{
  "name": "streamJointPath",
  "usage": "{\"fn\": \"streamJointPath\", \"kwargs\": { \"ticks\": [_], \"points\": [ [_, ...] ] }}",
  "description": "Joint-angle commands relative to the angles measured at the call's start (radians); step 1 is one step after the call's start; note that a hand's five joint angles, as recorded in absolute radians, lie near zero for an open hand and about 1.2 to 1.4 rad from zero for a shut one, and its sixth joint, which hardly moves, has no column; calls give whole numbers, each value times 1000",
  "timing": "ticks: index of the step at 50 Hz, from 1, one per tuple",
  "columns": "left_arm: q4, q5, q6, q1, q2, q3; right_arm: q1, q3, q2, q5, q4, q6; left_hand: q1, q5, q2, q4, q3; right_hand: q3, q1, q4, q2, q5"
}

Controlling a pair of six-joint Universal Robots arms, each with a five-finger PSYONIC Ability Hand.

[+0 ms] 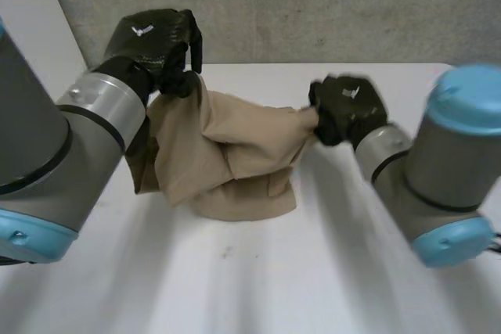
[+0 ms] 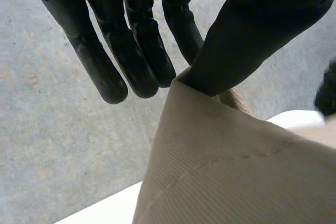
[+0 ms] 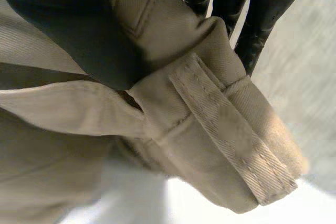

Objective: Fold the shorts.

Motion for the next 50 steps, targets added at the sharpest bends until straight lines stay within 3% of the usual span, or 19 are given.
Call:
{"fn": "streamJointPath", "kwargs": {
  "ticks": [1,10,15,19,26,27,34,39,41,42,44,45,50],
  "points": [
    [-45,10,-2,51,156,-7,-2,-21,-259,-6,124,-272,252,247,197,202,206,227,441,210,226,240],
    [-49,17,-7,62,448,21,1,-164,-494,4,218,-376,252,247,197,202,206,227,441,210,226,240],
    [-50,36,-10,71,503,33,-7,-238,-560,4,287,-375,252,247,197,202,206,227,441,210,226,240],
    [-53,41,-10,71,477,16,-2,-241,-525,1,344,-378,252,247,197,202,206,227,441,210,226,240],
    [-49,44,-7,114,278,1,7,-224,-319,0,371,-378,252,247,197,202,206,227,441,210,226,240],
    [-44,47,-5,139,161,7,7,-222,-266,0,371,-378,252,247,197,202,206,227,441,210,226,240],
    [-9,44,2,159,-191,90,7,-253,59,0,329,-372,252,247,197,202,206,227,441,210,226,240],
    [127,42,19,179,-498,246,9,-328,271,7,96,-349,252,247,197,202,206,227,441,210,226,240],
    [167,42,31,185,-536,271,7,-334,313,9,-15,-337,252,247,197,202,206,227,441,210,226,240],
    [222,45,51,197,-578,294,7,-336,345,17,-111,-338,-15,-20,-70,-65,-61,-371,-156,-387,-372,-358],
    [263,45,77,206,-593,305,7,-334,371,21,-190,-343,-698,-704,-753,-749,-744,-990,-776,-1007,-992,-977],
    [276,44,91,206,-598,309,7,-328,389,26,-249,-352,-940,-945,-995,-990,-986,-995,-780,-1011,-996,-982],
    [307,45,136,188,-581,265,9,-305,370,67,-251,-358,-970,-975,-1024,-1020,-1016,-995,-780,-1011,-996,-982]
  ]
}}
